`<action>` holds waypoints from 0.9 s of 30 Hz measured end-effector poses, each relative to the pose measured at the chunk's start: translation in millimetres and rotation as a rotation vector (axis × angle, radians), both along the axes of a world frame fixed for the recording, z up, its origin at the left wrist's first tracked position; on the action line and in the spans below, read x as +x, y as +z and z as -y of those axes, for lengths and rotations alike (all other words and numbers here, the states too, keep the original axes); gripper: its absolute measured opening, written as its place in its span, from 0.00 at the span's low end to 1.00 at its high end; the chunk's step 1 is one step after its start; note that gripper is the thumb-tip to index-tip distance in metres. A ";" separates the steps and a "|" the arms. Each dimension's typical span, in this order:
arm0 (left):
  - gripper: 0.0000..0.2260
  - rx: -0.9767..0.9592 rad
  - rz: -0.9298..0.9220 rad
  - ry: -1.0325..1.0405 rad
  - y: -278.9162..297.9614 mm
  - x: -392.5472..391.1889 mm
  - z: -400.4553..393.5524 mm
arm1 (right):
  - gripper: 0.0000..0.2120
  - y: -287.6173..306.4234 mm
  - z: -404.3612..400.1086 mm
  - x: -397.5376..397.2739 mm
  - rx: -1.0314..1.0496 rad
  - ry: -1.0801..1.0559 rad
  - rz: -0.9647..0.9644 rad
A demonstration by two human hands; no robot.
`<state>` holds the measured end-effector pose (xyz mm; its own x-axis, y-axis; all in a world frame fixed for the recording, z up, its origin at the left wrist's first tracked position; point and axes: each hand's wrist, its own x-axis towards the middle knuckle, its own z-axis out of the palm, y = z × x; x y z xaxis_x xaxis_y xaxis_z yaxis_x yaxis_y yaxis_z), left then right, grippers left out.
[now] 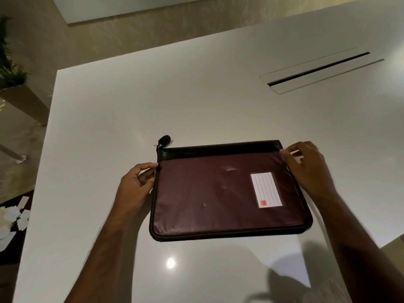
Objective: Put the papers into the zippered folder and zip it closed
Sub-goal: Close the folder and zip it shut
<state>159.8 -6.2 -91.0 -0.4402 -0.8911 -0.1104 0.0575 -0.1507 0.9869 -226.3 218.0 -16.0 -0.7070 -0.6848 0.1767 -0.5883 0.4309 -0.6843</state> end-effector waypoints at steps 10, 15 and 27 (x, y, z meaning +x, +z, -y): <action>0.09 -0.275 0.295 0.239 36.0 -31.2 32.1 | 0.04 0.4 88.7 53.5 -0.065 0.332 0.169; 0.14 -0.426 0.561 0.162 39.9 -42.3 62.3 | 0.04 1.6 143.9 92.7 0.018 0.539 0.196; 0.06 -0.668 0.865 -0.056 38.1 -57.9 101.4 | 0.21 -7.5 246.1 148.6 0.305 0.730 0.014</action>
